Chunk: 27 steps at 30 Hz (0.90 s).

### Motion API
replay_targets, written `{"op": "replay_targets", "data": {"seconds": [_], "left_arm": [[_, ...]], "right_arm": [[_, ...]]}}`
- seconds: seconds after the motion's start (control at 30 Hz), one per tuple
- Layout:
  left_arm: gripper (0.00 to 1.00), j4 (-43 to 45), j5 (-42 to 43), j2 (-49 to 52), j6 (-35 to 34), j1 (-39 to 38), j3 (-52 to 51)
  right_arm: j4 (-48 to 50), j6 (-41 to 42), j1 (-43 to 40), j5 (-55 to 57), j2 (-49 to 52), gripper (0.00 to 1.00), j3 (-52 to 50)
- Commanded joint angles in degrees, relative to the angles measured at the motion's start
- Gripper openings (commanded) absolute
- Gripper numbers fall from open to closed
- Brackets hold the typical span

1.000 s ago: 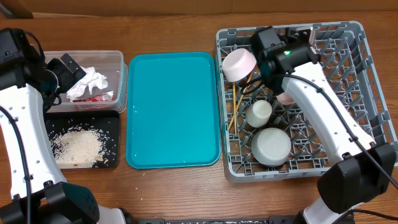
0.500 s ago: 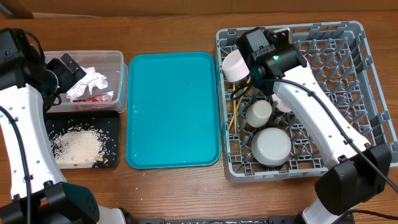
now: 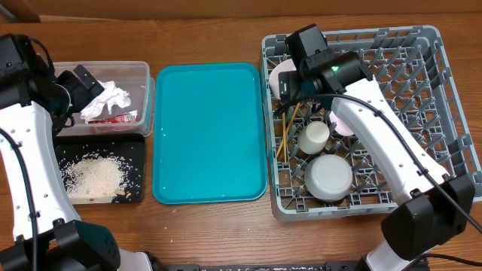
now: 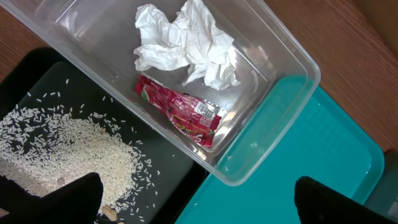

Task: Sort waste into correct bins and load items into the dishwasher

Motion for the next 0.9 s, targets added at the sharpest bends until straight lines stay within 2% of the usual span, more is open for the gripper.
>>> {"op": "replay_targets", "data": {"seconds": [0.0, 0.33, 0.43, 0.53, 0.67, 0.87], "left_arm": [[1.0, 0.1, 0.2, 0.2, -1.2, -0.1, 0.7], [1.0, 0.1, 0.2, 0.2, -1.2, -0.1, 0.7], [1.0, 0.1, 0.2, 0.2, -1.2, -0.1, 0.7], [1.0, 0.1, 0.2, 0.2, -1.2, -0.1, 0.7], [1.0, 0.1, 0.2, 0.2, -1.2, -0.1, 0.7], [1.0, 0.1, 0.2, 0.2, -1.2, -0.1, 0.7]], "right_arm": [[0.2, 0.1, 0.0, -3.0, -0.5, 1.0, 1.5], [0.2, 0.1, -0.3, -3.1, -0.8, 1.0, 1.5], [0.0, 0.0, -0.7, -1.7, -4.4, 1.0, 1.5], [1.1, 0.0, -1.3, -1.5, -10.5, 1.0, 1.5], [2.9, 0.3, -2.6, -1.7, -23.5, 1.0, 1.5], [10.6, 0.5, -5.6, -1.8, -42.8, 1.0, -1.8]]}}
